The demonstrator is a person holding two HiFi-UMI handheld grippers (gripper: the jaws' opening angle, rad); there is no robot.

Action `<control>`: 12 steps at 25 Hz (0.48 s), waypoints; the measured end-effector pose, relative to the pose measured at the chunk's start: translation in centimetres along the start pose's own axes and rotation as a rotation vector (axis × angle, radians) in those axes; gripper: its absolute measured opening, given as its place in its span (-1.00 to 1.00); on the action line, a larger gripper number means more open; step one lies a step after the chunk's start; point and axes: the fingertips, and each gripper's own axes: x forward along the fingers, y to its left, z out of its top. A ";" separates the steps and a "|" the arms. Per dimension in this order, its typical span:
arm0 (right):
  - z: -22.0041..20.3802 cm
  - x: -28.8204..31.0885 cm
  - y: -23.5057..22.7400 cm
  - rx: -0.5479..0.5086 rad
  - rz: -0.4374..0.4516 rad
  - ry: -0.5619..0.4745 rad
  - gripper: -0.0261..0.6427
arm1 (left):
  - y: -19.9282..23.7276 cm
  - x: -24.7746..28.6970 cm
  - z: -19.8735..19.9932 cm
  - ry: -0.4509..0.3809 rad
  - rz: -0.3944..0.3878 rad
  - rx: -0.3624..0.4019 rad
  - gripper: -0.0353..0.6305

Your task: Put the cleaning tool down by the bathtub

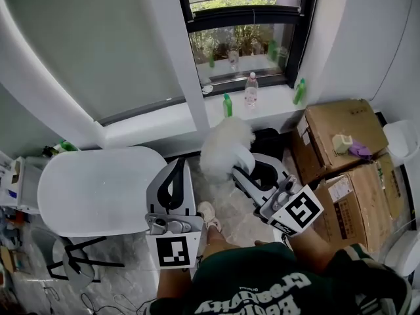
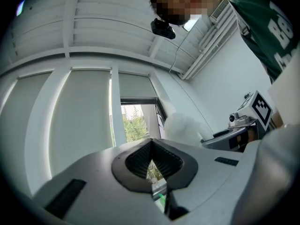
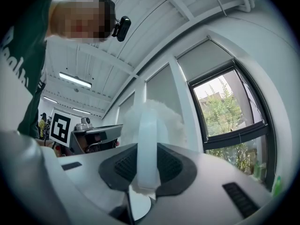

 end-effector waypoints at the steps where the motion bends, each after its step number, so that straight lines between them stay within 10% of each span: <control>1: -0.2 0.7 -0.3 0.005 -0.001 0.004 -0.64 | 0.6 0.6 -0.4 0.004 -0.001 -0.003 -0.87; 12: -1.9 9.9 -4.8 0.019 -0.039 0.025 -0.64 | 7.9 7.4 -4.8 0.036 -0.041 0.005 -0.87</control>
